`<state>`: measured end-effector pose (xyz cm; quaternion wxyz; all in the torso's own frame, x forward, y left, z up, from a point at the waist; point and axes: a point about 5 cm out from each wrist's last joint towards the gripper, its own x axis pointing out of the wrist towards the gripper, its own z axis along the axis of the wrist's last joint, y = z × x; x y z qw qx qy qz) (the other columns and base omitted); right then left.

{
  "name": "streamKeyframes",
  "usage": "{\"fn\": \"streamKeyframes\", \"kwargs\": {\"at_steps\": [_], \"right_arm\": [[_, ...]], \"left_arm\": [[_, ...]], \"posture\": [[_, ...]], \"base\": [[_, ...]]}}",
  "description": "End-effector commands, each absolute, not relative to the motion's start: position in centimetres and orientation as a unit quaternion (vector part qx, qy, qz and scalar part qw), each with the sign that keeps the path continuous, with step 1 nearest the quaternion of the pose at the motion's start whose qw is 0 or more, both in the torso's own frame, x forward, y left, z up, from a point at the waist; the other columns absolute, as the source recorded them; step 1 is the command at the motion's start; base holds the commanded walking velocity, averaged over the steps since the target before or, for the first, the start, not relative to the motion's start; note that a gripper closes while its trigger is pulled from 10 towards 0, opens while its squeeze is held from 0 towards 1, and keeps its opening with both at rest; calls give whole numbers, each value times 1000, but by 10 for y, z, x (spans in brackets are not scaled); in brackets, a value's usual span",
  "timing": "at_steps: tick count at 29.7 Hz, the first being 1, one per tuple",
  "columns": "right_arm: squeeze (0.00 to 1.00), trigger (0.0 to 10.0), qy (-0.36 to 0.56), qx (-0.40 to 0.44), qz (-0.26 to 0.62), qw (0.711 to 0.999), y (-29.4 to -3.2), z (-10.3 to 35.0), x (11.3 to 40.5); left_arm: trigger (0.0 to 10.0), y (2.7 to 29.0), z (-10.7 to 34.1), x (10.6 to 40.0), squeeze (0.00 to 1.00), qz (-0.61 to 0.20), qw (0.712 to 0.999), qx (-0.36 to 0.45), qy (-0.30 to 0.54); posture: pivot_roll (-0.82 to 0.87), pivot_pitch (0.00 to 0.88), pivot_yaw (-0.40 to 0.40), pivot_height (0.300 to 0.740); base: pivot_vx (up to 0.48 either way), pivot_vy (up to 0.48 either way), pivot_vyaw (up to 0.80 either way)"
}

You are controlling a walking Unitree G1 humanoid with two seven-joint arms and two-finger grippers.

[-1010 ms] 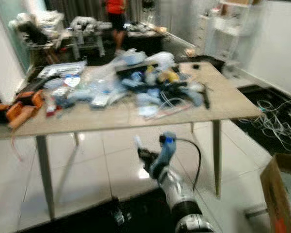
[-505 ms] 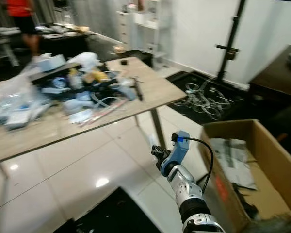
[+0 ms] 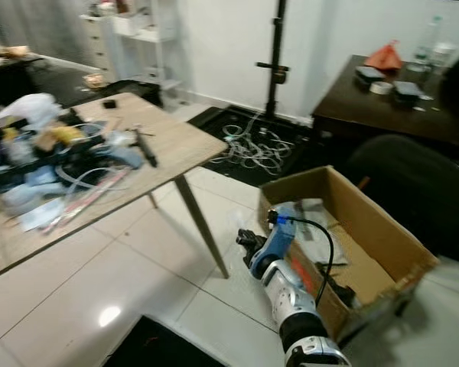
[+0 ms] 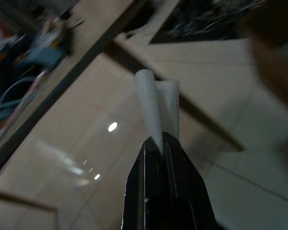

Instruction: Picking trash to rubbish bin

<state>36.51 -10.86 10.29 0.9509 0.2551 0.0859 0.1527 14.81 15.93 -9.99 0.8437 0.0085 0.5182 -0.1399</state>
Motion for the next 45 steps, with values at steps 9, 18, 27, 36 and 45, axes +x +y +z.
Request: {"fn": "streamKeyframes", "kwargs": {"at_steps": [9,18,27,36,45], "right_arm": [[0,10000,98,248,133,954,-113,94,362],[0,10000,97,247,133,955,-112,94,363],[0,10000,89,246,131,956,-114,94,362],[0,10000,66,237,172,954,-98,97,358],[0,10000,58,228,177,956,-97,100,358]], "left_arm": [[10000,160,-104,137,0,-144,831,15,537],[10000,160,-104,136,0,-147,831,15,537],[10000,159,-104,138,0,-149,832,16,534],[10000,157,-103,139,0,-162,833,17,528],[10000,156,-102,141,0,-173,833,21,524]], "posture": [[-134,96,40,740],[-131,95,41,740],[-136,98,40,740],[-146,96,39,740],[-145,88,39,740]], "base": [[0,0,-781],[0,0,-781],[0,0,-781],[0,0,-87],[318,0,0]]}}
